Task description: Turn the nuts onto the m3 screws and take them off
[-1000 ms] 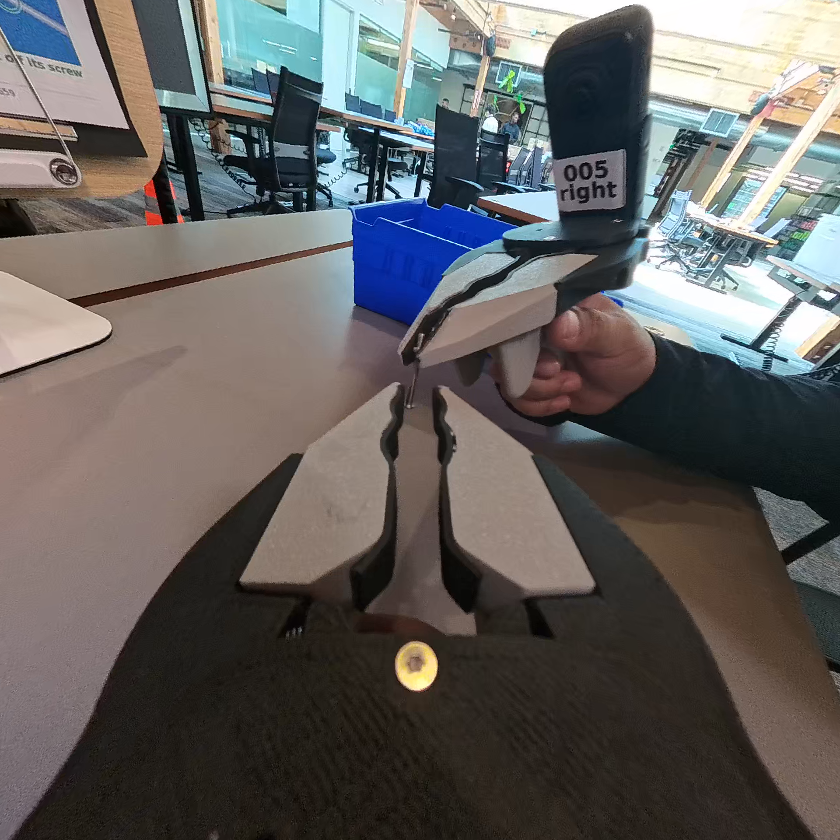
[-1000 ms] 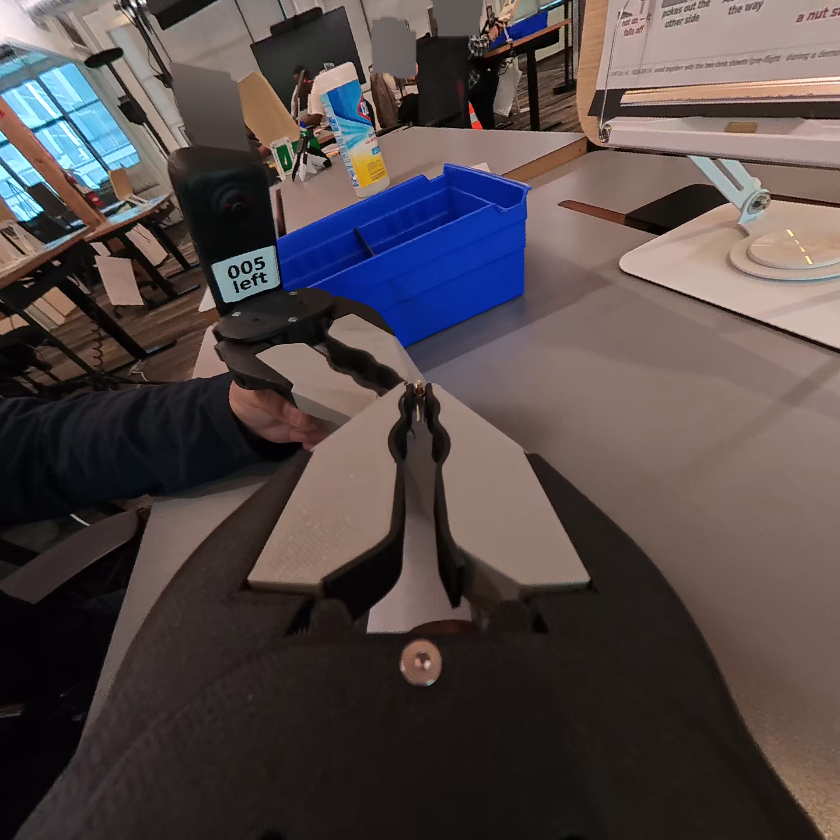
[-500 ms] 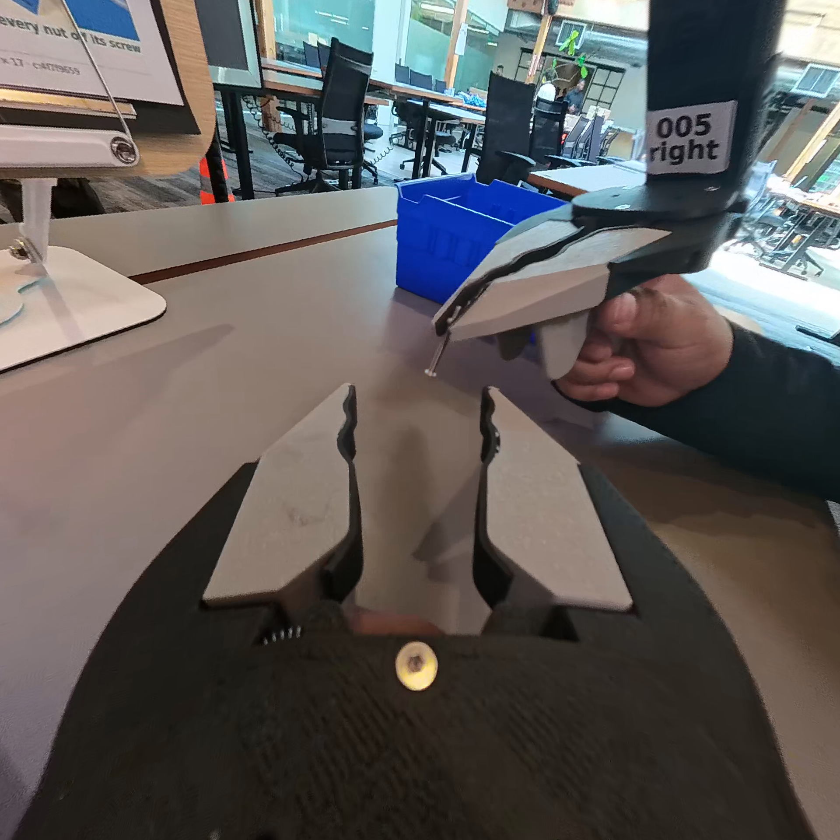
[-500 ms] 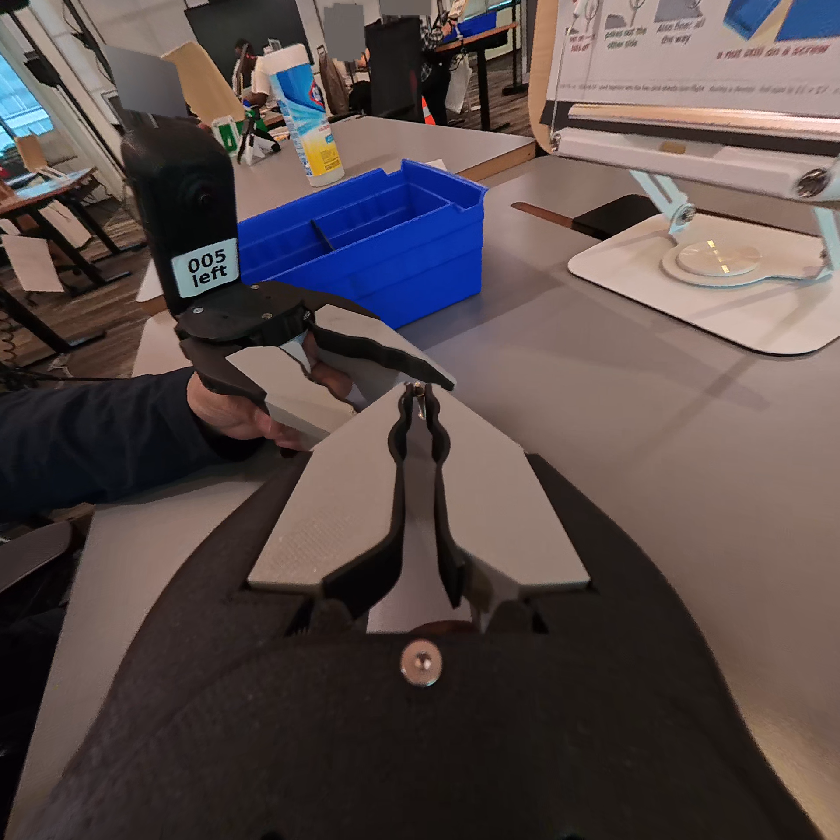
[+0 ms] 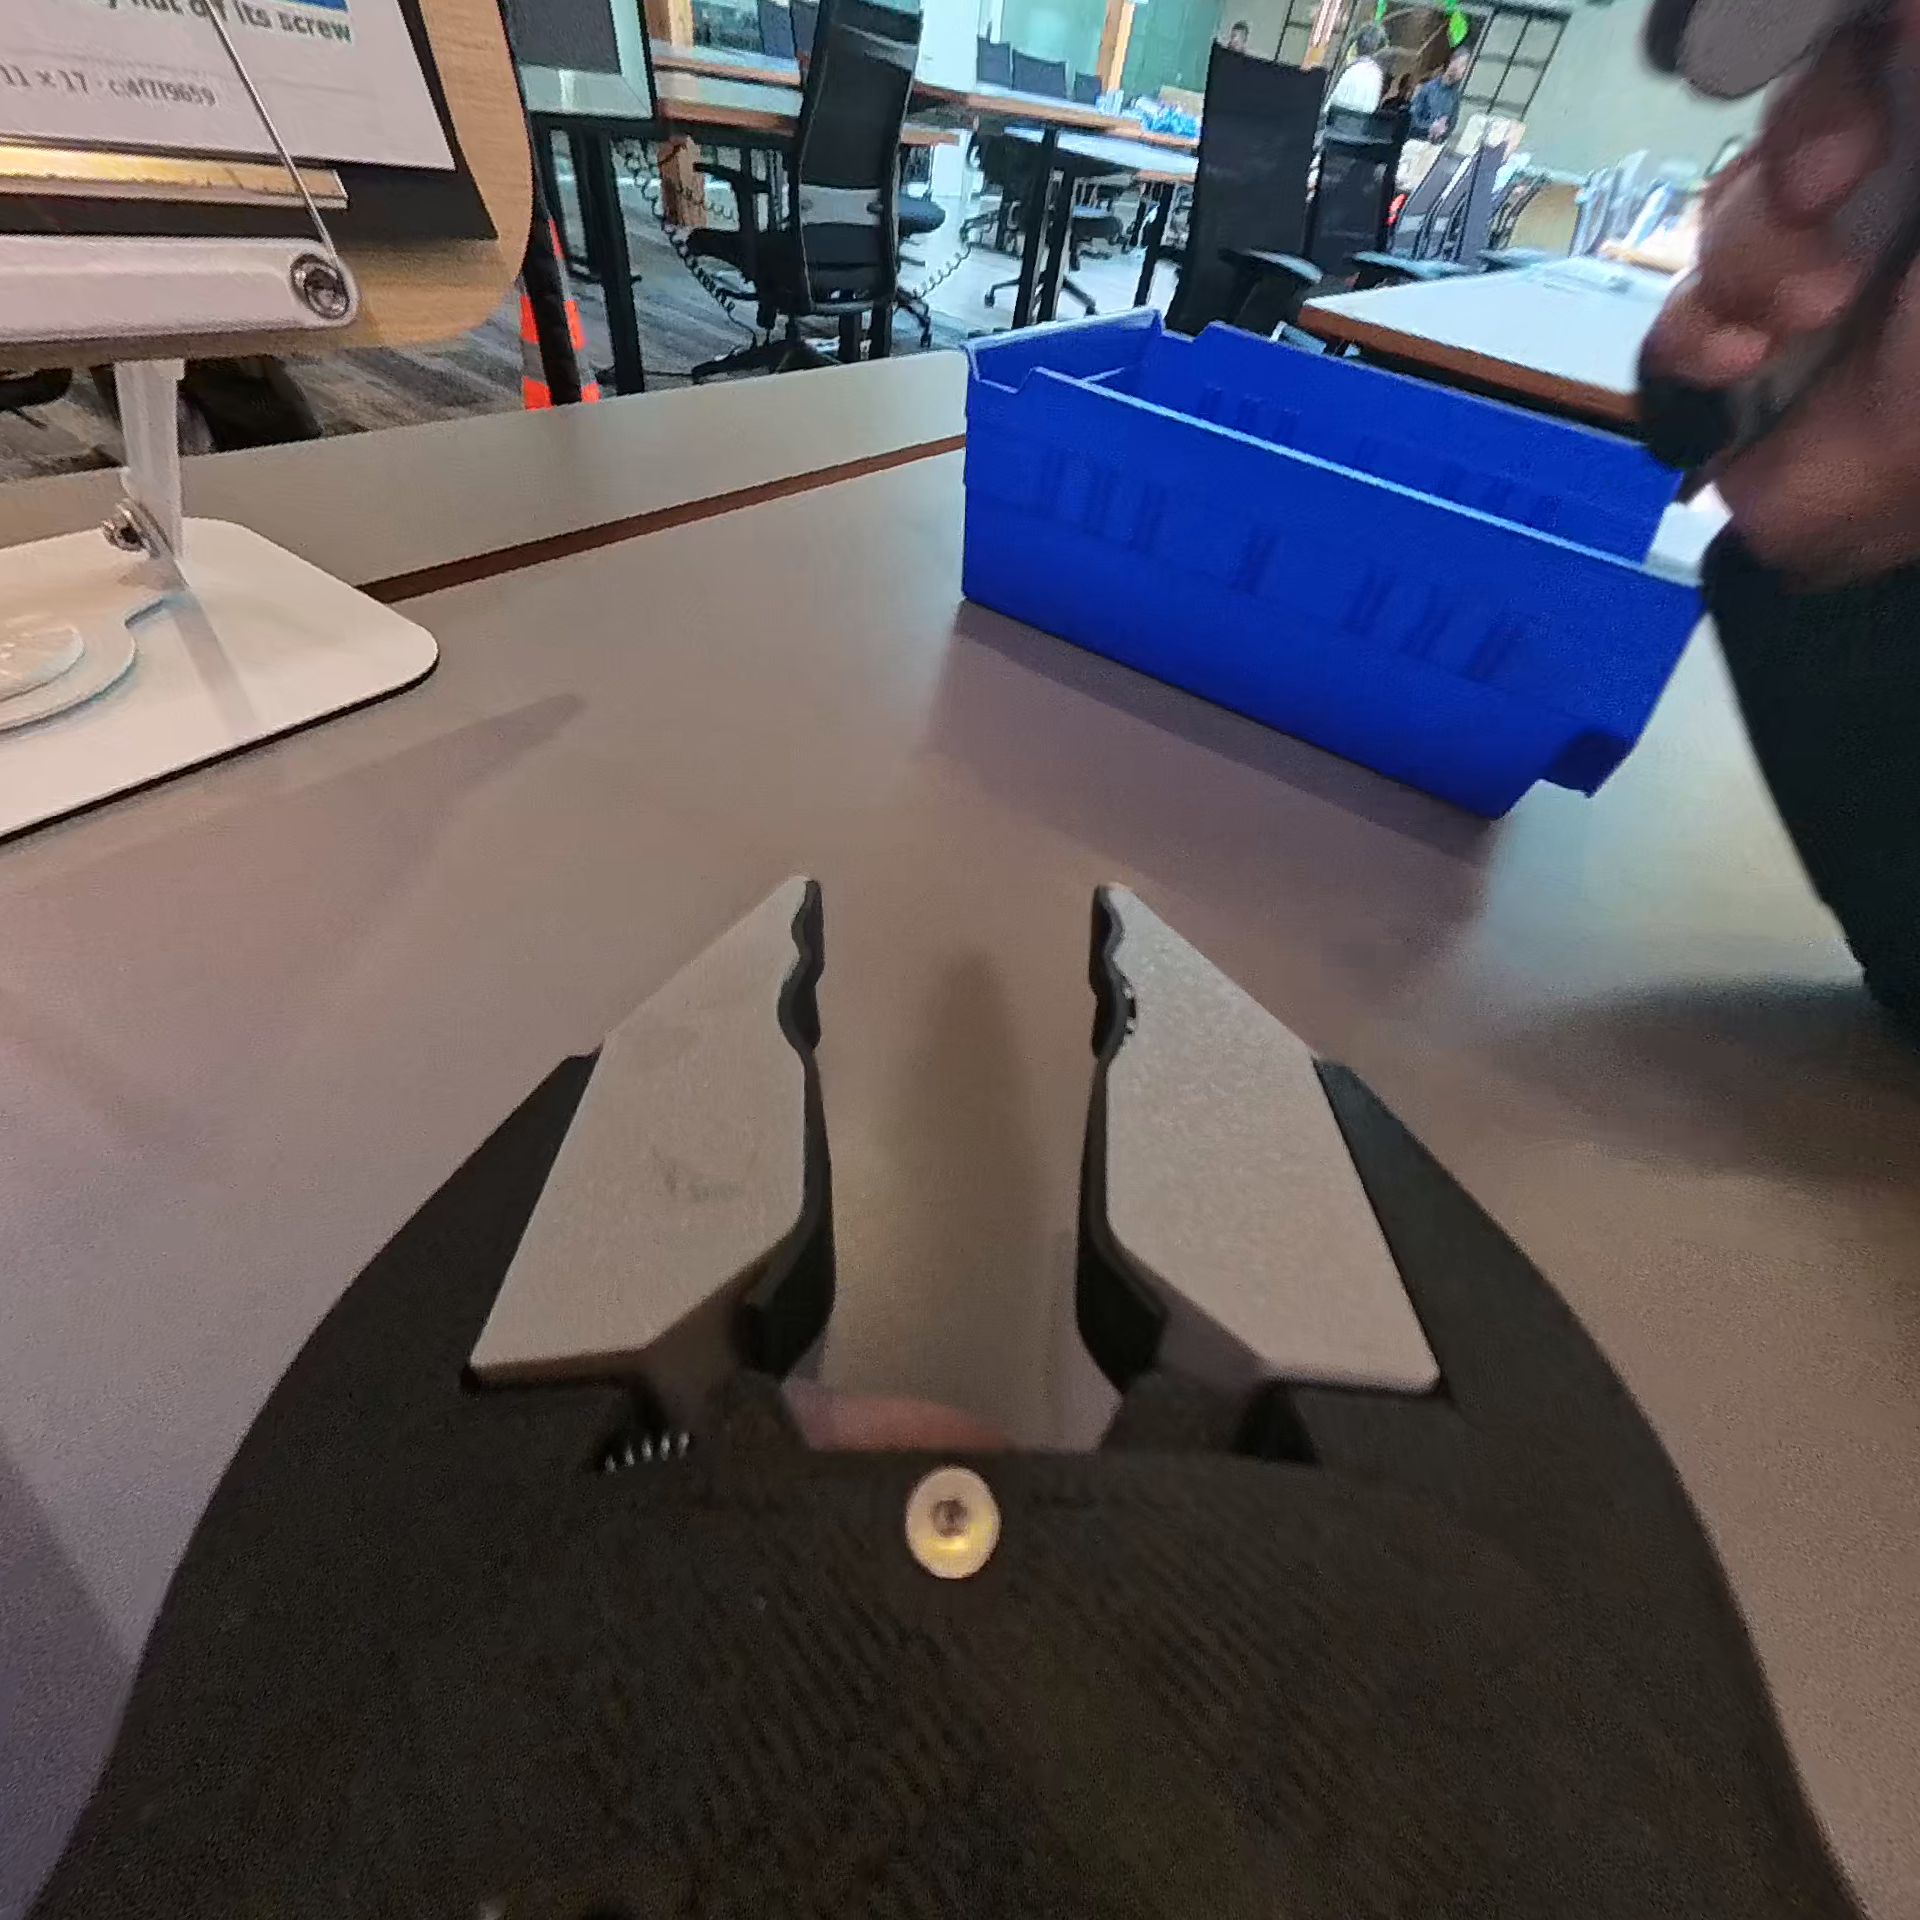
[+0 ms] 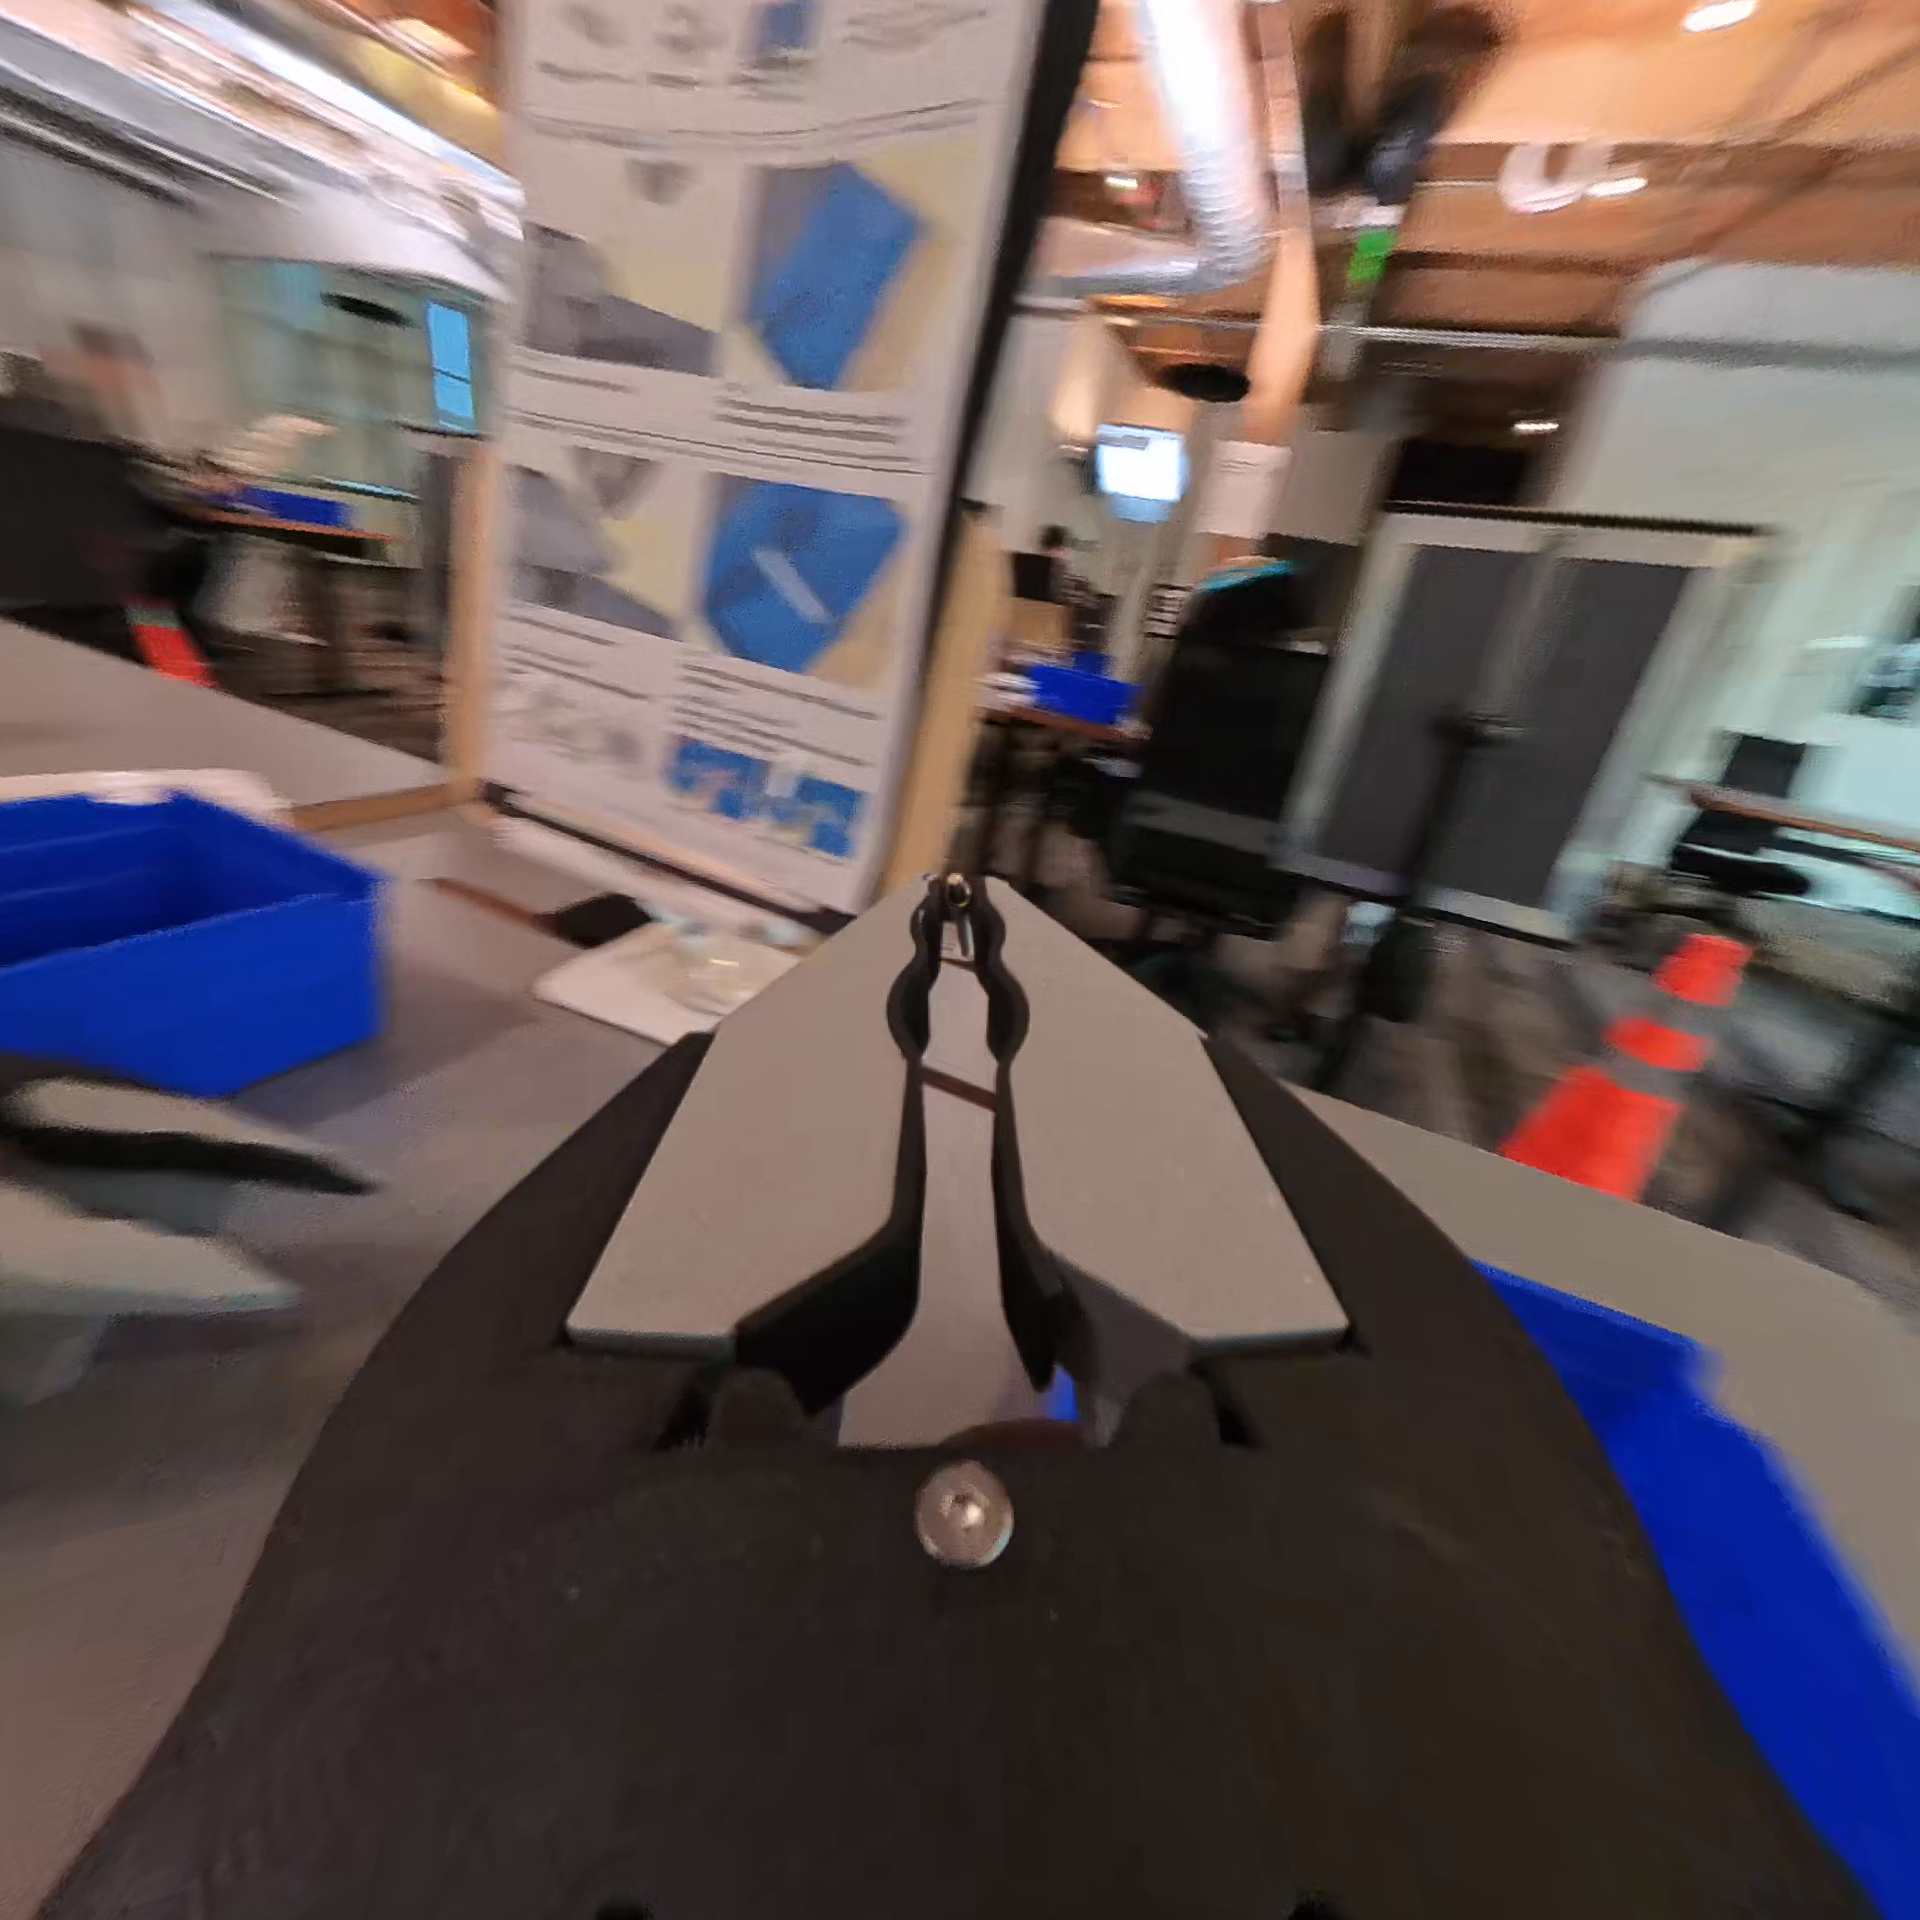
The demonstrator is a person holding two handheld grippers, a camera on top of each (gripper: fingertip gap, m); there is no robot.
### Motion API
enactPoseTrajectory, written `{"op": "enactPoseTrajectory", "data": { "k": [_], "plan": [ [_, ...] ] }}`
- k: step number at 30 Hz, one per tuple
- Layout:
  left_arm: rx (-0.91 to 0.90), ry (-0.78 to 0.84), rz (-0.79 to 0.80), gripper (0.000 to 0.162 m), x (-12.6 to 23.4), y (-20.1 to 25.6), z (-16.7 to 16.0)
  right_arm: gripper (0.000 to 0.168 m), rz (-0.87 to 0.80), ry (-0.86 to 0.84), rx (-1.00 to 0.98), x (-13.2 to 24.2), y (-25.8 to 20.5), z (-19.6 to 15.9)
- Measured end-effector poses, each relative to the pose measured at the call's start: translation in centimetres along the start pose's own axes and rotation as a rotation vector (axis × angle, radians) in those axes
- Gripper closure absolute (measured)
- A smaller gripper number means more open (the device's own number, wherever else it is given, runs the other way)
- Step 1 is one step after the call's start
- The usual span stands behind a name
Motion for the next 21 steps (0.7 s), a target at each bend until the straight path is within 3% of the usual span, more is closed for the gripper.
{"op": "enactPoseTrajectory", "data": {
  "k": [4, 11, 13, 15, 21],
  "plan": [
    [-0.055, -0.059, 0.032, 0.112, -0.6, 0.5, -0.2, 0.166, -0.210, -0.315, 0.045, 0.5, 5.8, -2.9],
    [-0.098, -0.090, 0.057, 0.112, -1.0, 0.9, -0.4, 0.165, -0.208, -0.854, -0.089, -0.2, 10.3, -12.0],
    [-0.088, -0.090, 0.060, 0.113, -1.0, 0.8, -0.4, 0.155, -0.209, -0.959, -0.106, -0.2, 10.7, -13.8],
    [-0.087, -0.088, 0.062, 0.113, -1.0, 0.8, -0.4, 0.144, -0.241, -0.960, -0.101, -0.4, 11.0, -14.2],
    [-0.098, -0.095, 0.055, 0.113, -1.0, 1.1, -0.5, 0.141, -0.227, -0.723, -0.156, -0.8, 10.5, -11.6]
  ]
}}
Point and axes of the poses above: each gripper's, where its closed fingertips meet, x back along the fingers, z out of its top, y = z × x across the jaws, the point moved 9 cm from there along x, back along the fingers, and after that the axes turned 2 degrees about -z, right-handed, at the moved point
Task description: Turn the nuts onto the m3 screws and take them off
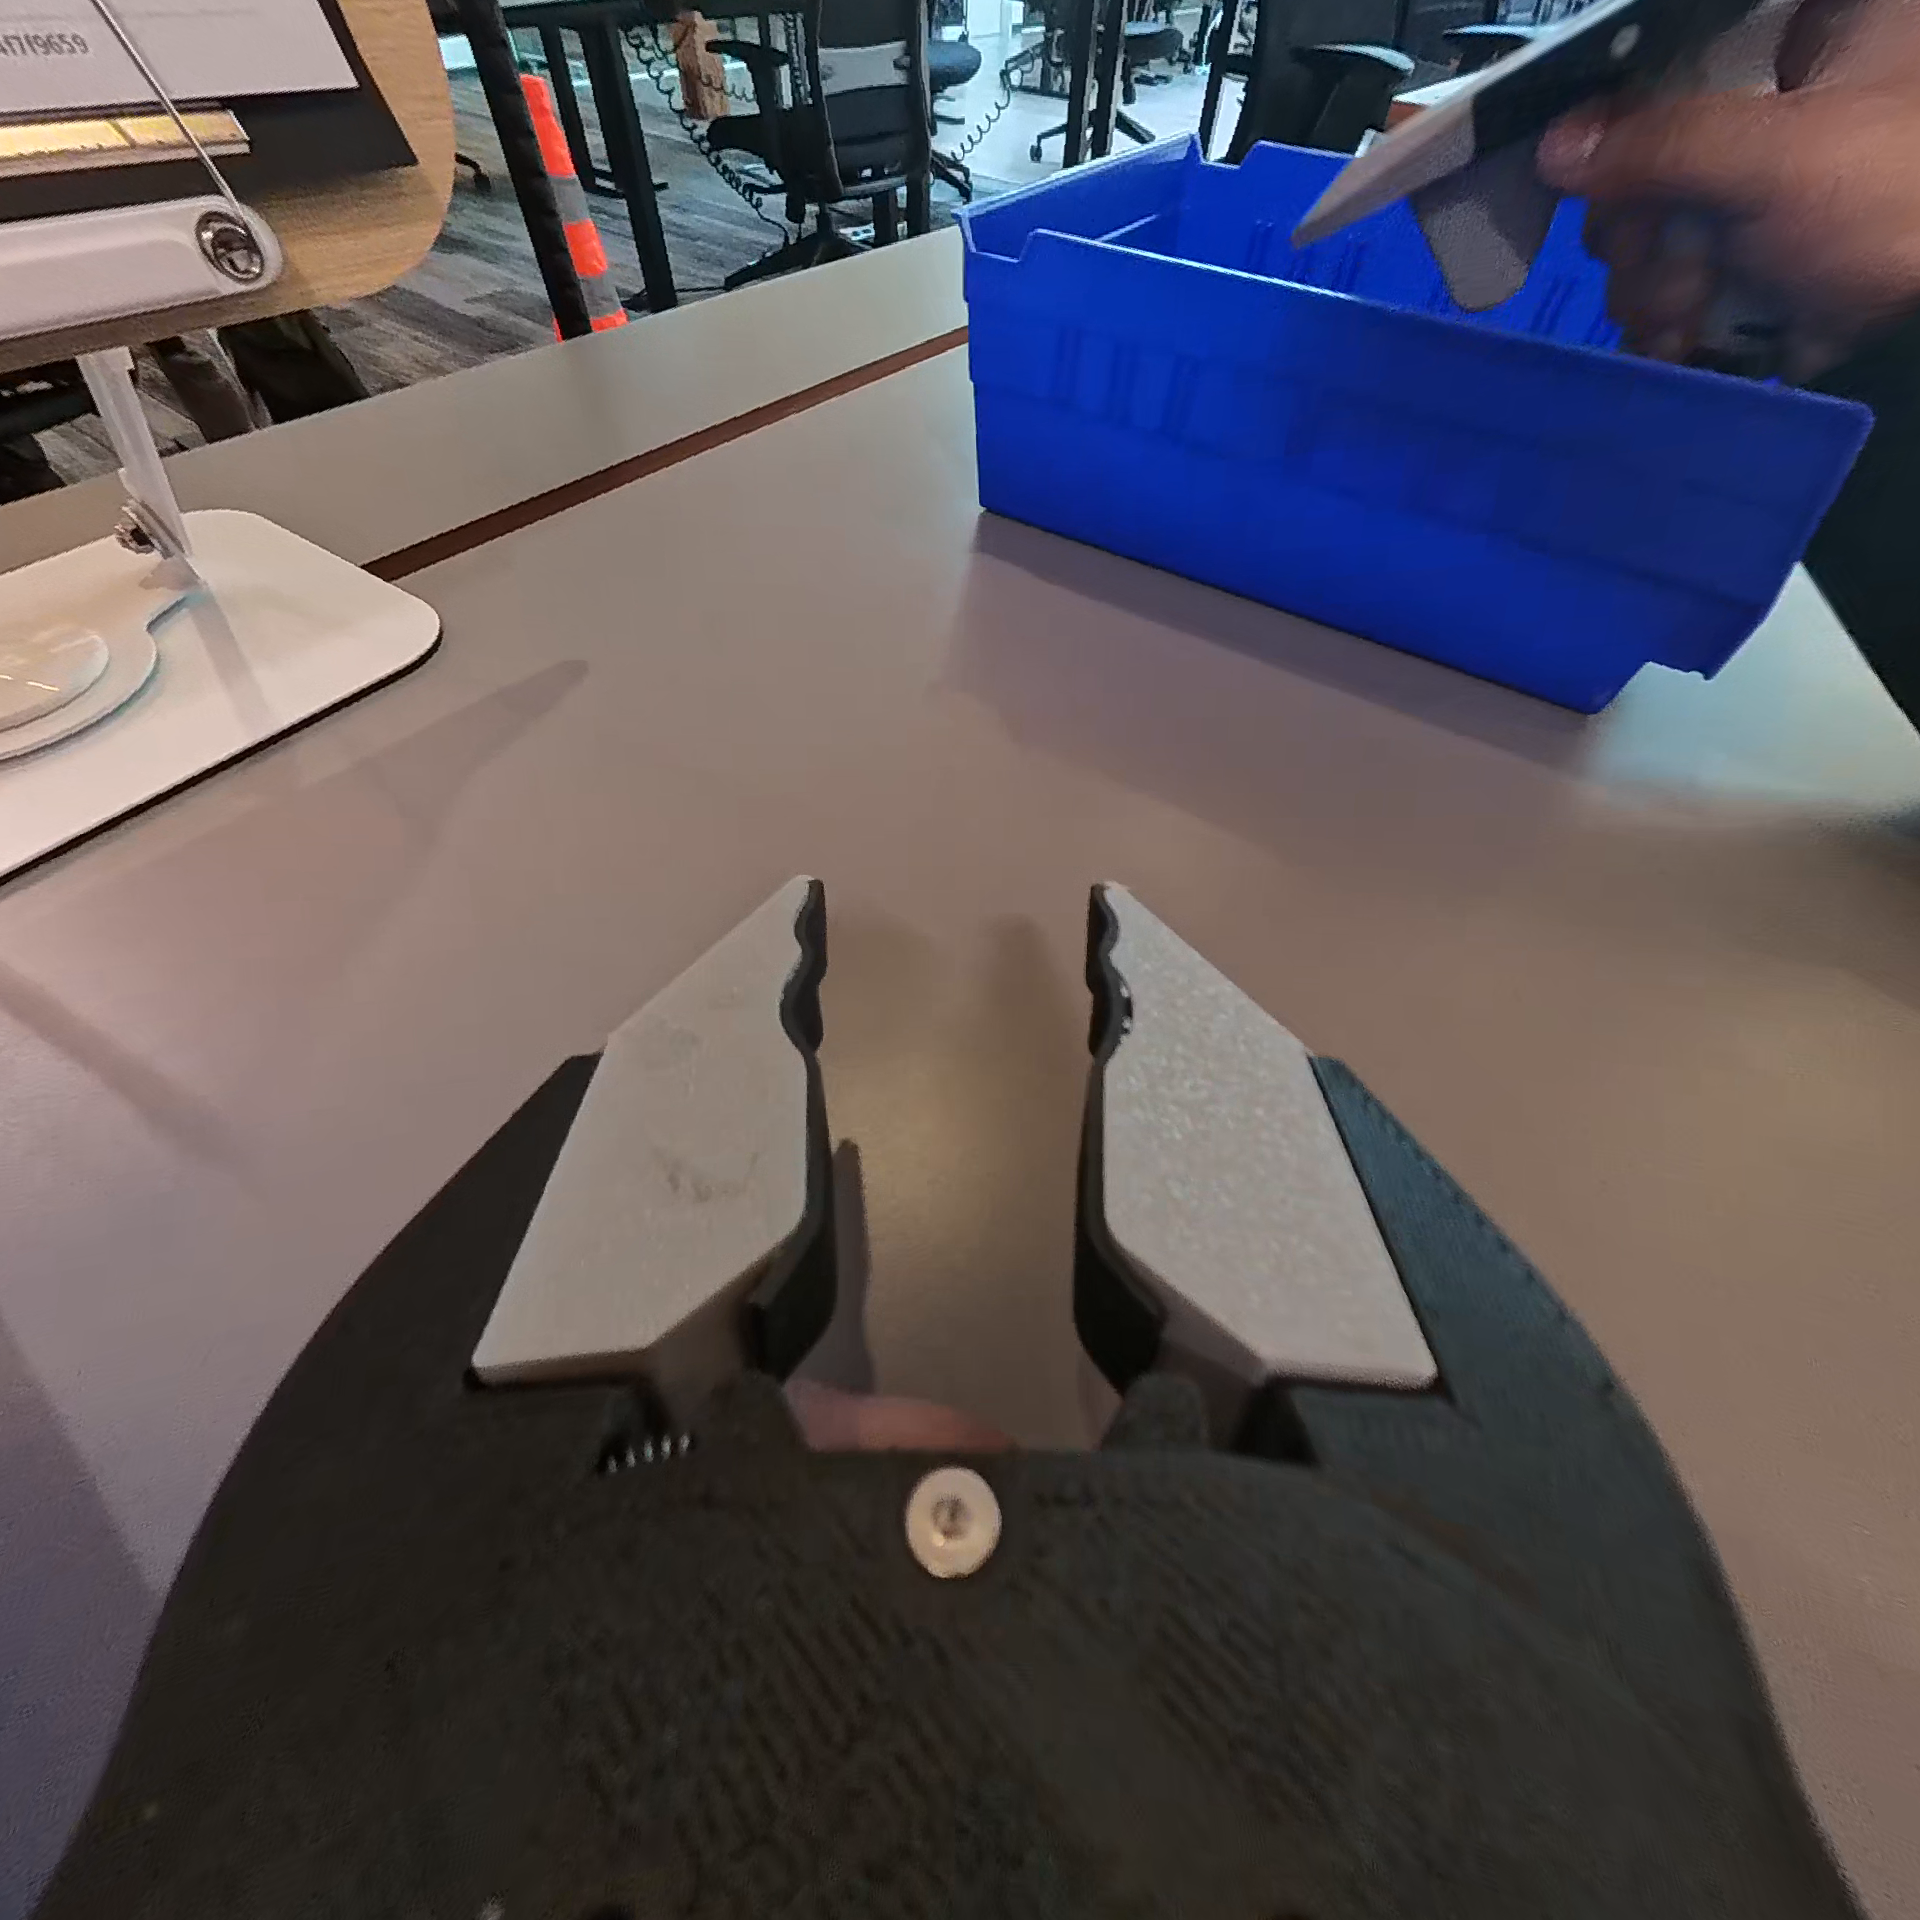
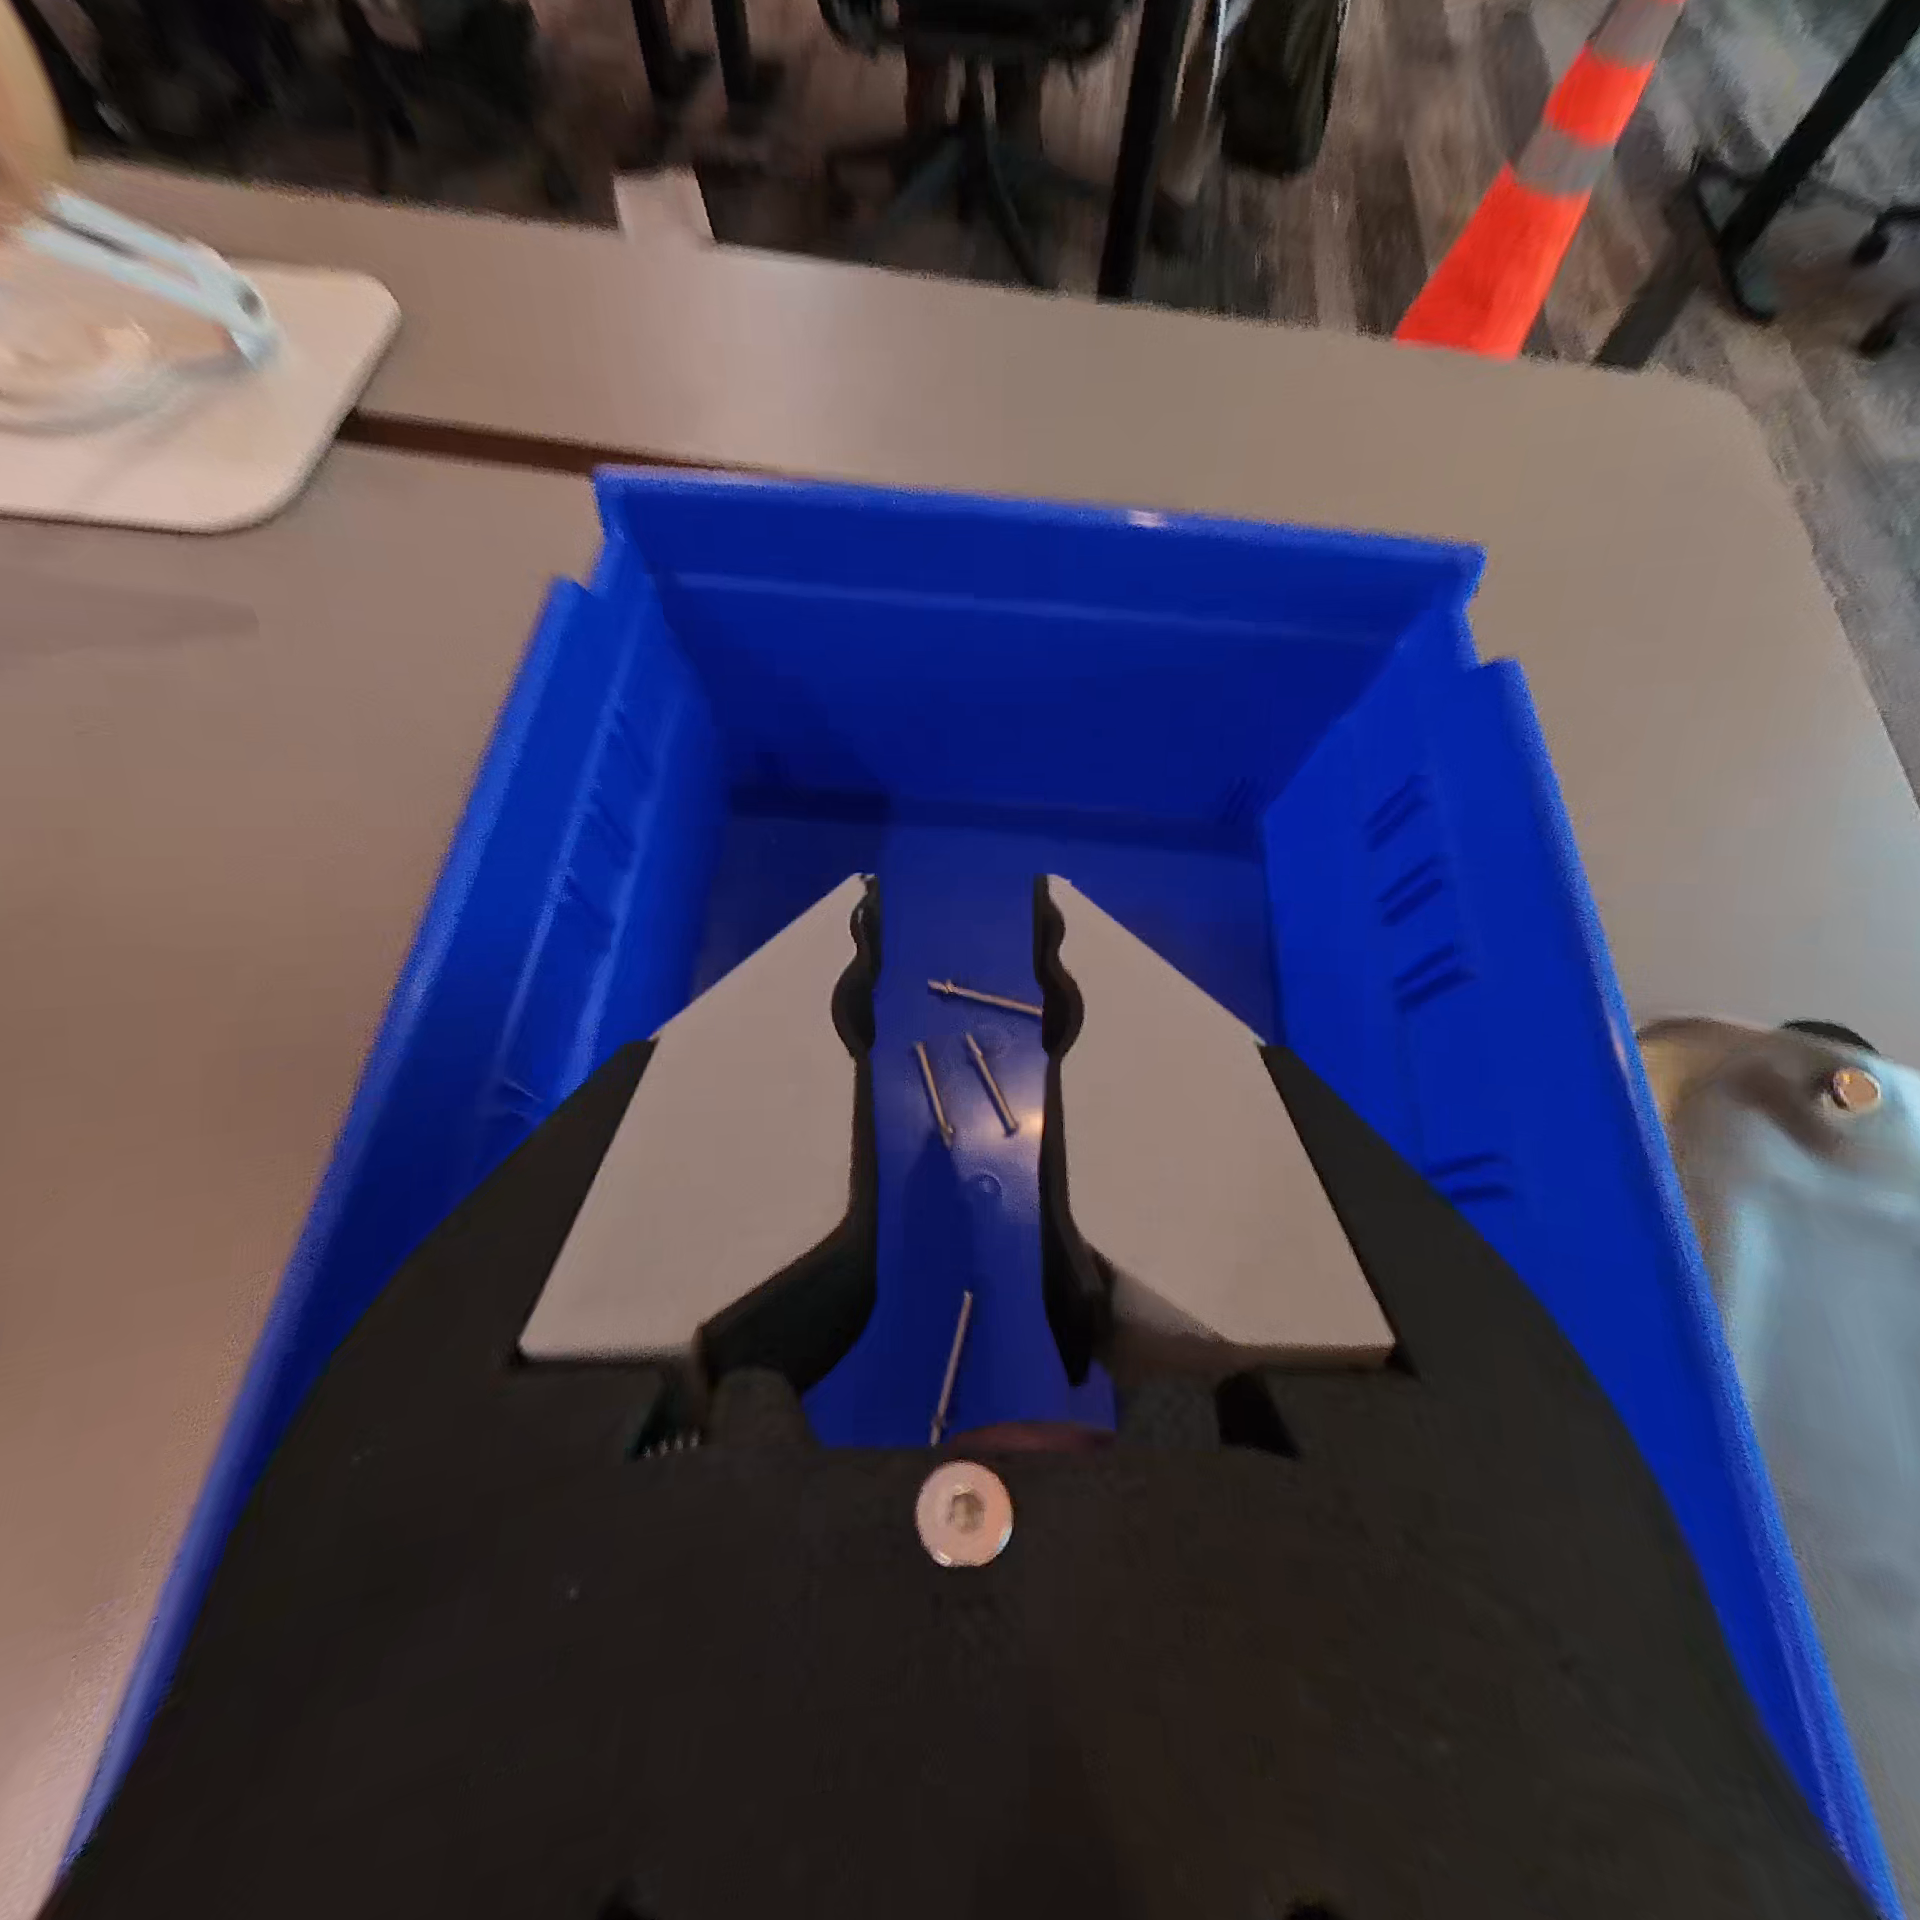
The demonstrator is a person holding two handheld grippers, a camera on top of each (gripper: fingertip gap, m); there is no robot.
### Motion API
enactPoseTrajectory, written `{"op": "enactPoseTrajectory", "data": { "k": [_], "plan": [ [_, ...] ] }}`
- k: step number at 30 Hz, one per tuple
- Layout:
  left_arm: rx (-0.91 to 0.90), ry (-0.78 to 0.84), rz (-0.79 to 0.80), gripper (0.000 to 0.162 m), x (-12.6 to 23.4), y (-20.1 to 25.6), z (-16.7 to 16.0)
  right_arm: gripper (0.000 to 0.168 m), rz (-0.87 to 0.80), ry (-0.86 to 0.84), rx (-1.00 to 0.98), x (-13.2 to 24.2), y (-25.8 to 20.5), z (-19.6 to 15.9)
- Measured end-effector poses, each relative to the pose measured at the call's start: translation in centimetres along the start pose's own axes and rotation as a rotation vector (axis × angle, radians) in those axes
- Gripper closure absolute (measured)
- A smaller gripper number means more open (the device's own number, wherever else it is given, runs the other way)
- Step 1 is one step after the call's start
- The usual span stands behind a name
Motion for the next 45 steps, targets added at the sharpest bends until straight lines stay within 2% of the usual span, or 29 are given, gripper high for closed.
{"op": "enactPoseTrajectory", "data": {
  "k": [5, 8, 11, 13, 16, 18, 20, 23, 27, 30, 32, 36, 38, 43, 45],
  "plan": [
    [-0.016, -0.007, -0.016, 0.113, 0.0, 0.5, -0.1, 0.140, 0.058, 0.106, -0.018, 0.9, -0.7, 0.9],
    [-0.033, -0.020, -0.020, 0.112, 0.0, 0.8, -0.1, 0.133, 0.092, 0.162, -0.004, 1.4, -1.0, 1.3],
    [-0.085, -0.046, -0.053, 0.108, 0.2, 1.7, -0.3, 0.130, 0.209, 0.254, 0.050, 2.2, -1.6, 1.7],
    [-0.085, -0.058, -0.086, 0.107, 0.6, 2.5, -0.6, 0.134, 0.245, 0.352, 0.086, 2.9, -1.6, 1.5],
    [-0.104, -0.065, -0.081, 0.105, 2.7, 4.2, -0.7, 0.136, 0.316, 0.474, 0.069, 5.1, -1.6, 0.9],
    [-0.182, -0.082, -0.059, 0.106, 5.8, 5.6, -0.5, 0.133, 0.380, 0.507, 0.106, 7.4, -1.7, 0.3],
    [-0.230, -0.101, -0.058, 0.108, 9.9, 6.7, -0.3, 0.133, 0.444, 0.447, 0.201, 9.1, -1.5, -1.0],
    [-0.248, -0.209, -0.070, 0.117, 16.6, 6.1, -0.6, 0.128, 0.521, 0.248, 0.339, 10.6, -0.6, -3.6],
    [-0.164, -0.331, 0.002, 0.110, 24.2, 1.4, -1.7, 0.127, 0.568, 0.080, 0.498, 12.1, 0.2, -6.7],
    [-0.172, -0.398, 0.132, 0.110, 27.2, -2.7, -3.2, 0.125, 0.555, -0.010, 0.580, 12.1, 0.5, -8.3],
    [-0.179, -0.446, 0.175, 0.109, 27.7, -4.6, -4.3, 0.125, 0.564, -0.067, 0.620, 11.7, 0.2, -9.2],
    [-0.248, -0.597, 0.065, 0.105, 26.4, -5.8, -6.7, 0.122, 0.551, -0.233, 0.680, 9.9, -0.4, -10.7],
    [-0.293, -0.684, 0.065, 0.107, 25.6, -6.4, -7.3, 0.122, 0.544, -0.300, 0.712, 9.1, -0.7, -11.1],
    [-0.369, -0.890, -0.009, 0.112, 23.9, -7.0, -8.7, 0.116, 0.546, -0.357, 0.762, 8.3, -1.1, -10.8],
    [-0.365, -0.884, -0.032, 0.116, 23.4, -7.1, -8.5, 0.117, 0.542, -0.388, 0.792, 8.2, -1.2, -10.8]
  ]
}}
Point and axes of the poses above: each gripper's, where its closed fingertips meet, x back along the fingers, z out of its top, y = z × x across the jaws, the point moved 9 cm from there along x, back along the fingers, and after that the axes turned 2 degrees about -z, right-handed, at the moved point
